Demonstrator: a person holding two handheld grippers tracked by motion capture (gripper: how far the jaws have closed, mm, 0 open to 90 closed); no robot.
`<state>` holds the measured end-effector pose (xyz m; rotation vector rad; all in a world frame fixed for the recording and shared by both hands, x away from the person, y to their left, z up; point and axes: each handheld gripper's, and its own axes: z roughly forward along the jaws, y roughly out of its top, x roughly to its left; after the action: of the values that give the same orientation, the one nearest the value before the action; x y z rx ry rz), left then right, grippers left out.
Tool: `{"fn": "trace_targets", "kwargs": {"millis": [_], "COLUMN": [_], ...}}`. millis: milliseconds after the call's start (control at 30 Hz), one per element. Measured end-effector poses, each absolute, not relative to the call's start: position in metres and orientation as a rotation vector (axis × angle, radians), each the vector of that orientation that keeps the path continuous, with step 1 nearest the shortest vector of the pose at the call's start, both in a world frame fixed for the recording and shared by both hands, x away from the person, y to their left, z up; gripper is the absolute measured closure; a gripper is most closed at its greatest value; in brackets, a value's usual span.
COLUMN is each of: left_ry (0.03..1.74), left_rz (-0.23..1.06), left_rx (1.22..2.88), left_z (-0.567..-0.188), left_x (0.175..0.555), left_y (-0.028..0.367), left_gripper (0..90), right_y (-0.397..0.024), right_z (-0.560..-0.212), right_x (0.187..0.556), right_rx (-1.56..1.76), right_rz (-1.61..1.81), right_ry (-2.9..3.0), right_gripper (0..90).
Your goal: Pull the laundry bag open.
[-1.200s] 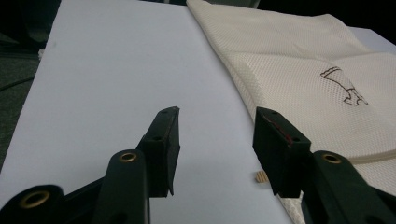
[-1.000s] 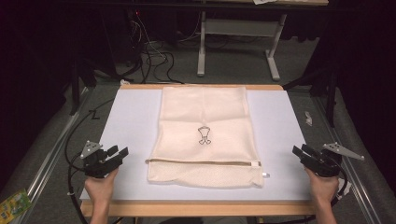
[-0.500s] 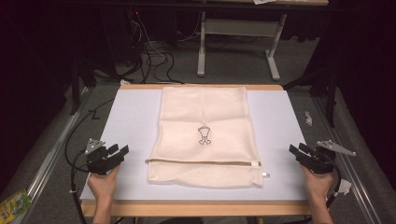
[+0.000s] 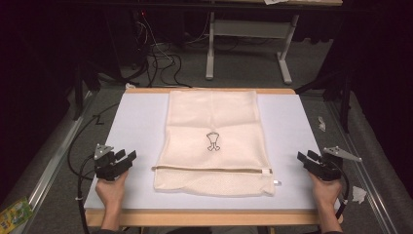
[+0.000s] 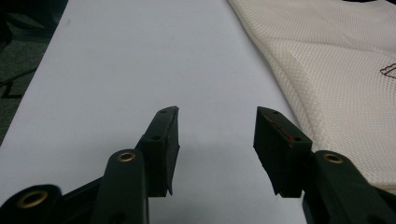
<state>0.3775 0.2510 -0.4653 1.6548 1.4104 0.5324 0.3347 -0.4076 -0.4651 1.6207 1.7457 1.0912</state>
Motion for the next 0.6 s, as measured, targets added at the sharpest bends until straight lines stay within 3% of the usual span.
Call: {"fn": "trace_targets", "kwargs": {"millis": [600], "left_ry": [1.421], "left_rz": [0.633], "left_rx": [1.693], "left_z": [-0.477], "left_x": [0.386], "left_y": [0.241], "left_gripper": [50.8], "right_y": [-0.4], "right_z": [-0.471], "right_x": [0.342], "right_rx": [1.609], "right_rz": [1.009], "right_ry": [1.731], "right_gripper": [52.1]}}
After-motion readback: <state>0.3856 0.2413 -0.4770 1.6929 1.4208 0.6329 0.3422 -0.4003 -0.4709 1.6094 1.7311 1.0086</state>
